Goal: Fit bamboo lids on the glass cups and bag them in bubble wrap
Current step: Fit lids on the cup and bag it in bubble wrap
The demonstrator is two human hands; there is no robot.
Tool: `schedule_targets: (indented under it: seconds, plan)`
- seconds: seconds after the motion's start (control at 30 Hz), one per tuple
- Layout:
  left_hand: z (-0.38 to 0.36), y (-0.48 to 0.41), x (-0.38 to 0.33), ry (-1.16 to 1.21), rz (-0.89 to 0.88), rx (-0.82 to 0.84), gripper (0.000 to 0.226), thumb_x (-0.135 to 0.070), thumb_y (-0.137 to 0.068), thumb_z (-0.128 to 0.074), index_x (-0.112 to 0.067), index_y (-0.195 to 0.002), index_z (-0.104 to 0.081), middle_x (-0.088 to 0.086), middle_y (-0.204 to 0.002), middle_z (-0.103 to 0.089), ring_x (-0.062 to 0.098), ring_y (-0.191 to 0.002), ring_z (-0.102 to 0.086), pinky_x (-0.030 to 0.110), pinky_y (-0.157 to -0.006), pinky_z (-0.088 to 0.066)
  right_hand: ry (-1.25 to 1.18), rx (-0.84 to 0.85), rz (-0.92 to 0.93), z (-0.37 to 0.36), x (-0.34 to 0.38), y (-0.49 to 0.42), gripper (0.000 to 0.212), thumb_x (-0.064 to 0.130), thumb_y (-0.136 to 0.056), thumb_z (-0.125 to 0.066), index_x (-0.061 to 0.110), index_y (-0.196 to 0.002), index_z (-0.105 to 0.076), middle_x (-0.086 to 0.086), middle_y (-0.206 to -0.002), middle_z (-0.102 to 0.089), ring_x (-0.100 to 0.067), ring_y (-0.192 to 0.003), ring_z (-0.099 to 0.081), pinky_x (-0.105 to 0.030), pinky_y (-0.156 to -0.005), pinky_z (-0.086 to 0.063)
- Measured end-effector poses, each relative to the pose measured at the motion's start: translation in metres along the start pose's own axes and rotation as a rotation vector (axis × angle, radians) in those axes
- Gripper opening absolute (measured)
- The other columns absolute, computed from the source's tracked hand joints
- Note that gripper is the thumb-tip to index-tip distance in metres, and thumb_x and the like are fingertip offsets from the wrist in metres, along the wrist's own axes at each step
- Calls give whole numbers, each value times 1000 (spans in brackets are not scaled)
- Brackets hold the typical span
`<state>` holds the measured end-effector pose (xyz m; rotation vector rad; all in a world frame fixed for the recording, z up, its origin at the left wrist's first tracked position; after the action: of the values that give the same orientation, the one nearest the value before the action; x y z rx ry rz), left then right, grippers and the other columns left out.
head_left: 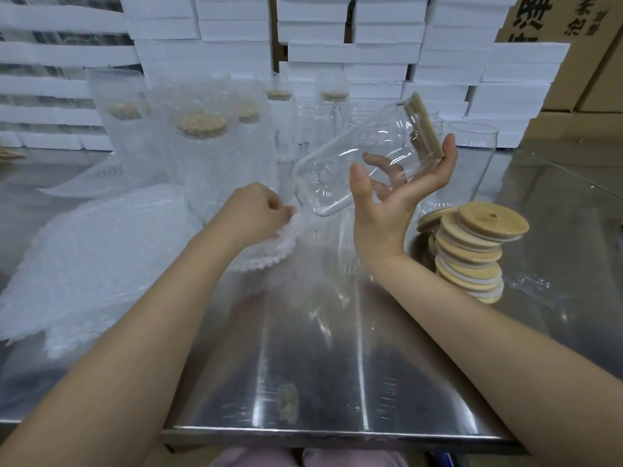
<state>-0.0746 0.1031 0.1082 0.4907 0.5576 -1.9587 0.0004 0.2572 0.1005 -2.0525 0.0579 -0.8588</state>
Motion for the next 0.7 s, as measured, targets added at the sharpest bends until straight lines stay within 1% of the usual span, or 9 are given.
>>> schedule_targets:
  seconds: [0.07, 0.13, 0.23, 0.3, 0.37, 0.47, 0.53, 0.63, 0.7]
  plan:
    - [-2, -1, 1, 85, 51, 25, 37, -23, -92, -53, -12, -58, -46, 5, -58, -43, 18, -52, -37, 24, -53, -30, -38, 6, -30, -2, 2, 2, 89, 28, -73, -70, 23, -137, -8, -18, -150, -19, -34, -100, -62, -28, -74, -53]
    - [-2, -2, 3, 196, 111, 38, 25, -18, -93, -49, -7, -72, -58, 8, -67, -47, 20, -61, -44, 27, -63, -36, -87, -1, -50, -4, 5, 2, 88, 26, -74, -71, 23, -137, -9, -16, -151, -16, -32, -104, -61, -34, -76, -55]
    - [-4, -1, 5, 379, 132, 137, 20, 6, -90, -45, 0, -84, -63, 12, -76, -55, 19, -60, -54, 24, -57, -49, -168, -46, -26, -8, 12, 1, 87, 19, -76, -70, 22, -137, -8, -20, -152, -12, -17, -105, -62, -25, -75, -54]
    - [-5, 0, 4, 478, 110, 172, 17, 9, -90, -48, 2, -92, -64, 13, -80, -57, 19, -63, -57, 17, -52, -53, -174, -35, -3, -11, 16, 3, 88, 16, -77, -69, 17, -140, -6, -24, -151, -10, -12, -106, -61, -23, -75, -54]
    - [-4, 0, 1, 597, 110, 133, 12, 4, -93, -52, 0, -91, -63, 10, -76, -59, 18, -60, -56, 16, -50, -52, -104, 29, -20, -11, 15, 7, 89, 20, -76, -70, 19, -140, -7, -18, -149, -15, -13, -105, -62, -26, -75, -55]
    - [4, -4, 2, 755, 190, -51, 14, -4, -93, -56, -7, -84, -66, 5, -72, -59, 11, -48, -53, 16, -48, -51, 64, 133, -30, -7, 9, 12, 86, 29, -73, -72, 27, -137, -14, -9, -147, -21, -26, -101, -61, -41, -74, -58]
    - [10, -7, 7, 917, 249, -143, 13, -7, -90, -55, -9, -83, -66, 0, -63, -54, 10, -45, -47, 16, -46, -46, 156, 171, -1, -4, 6, 11, 87, 33, -73, -71, 29, -138, -14, 2, -146, -24, -24, -98, -61, -45, -74, -58]
    - [11, -7, 5, 1223, 225, 60, 23, -14, -90, -45, -8, -90, -67, -5, -61, -47, 8, -46, -44, 16, -49, -39, 247, 172, 4, -2, 0, 9, 92, 38, -71, -71, 29, -142, -12, 22, -143, -21, -18, -94, -60, -42, -72, -57]
    - [7, -6, 0, 1232, 182, 221, 29, -22, -91, -44, -9, -88, -70, -5, -67, -50, 8, -53, -46, 18, -56, -38, 256, 140, -17, -1, -3, 8, 93, 37, -72, -73, 28, -142, -12, 13, -146, -23, -18, -96, -59, -44, -72, -57]
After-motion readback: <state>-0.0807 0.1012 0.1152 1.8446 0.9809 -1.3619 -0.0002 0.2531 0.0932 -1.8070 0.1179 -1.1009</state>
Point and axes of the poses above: each hand's wrist, its own y-axis away from the middle knuckle, its own z-axis out of the back of the hand, x = y × z, the point moved 3 cm from there along -y, towards the middle knuckle
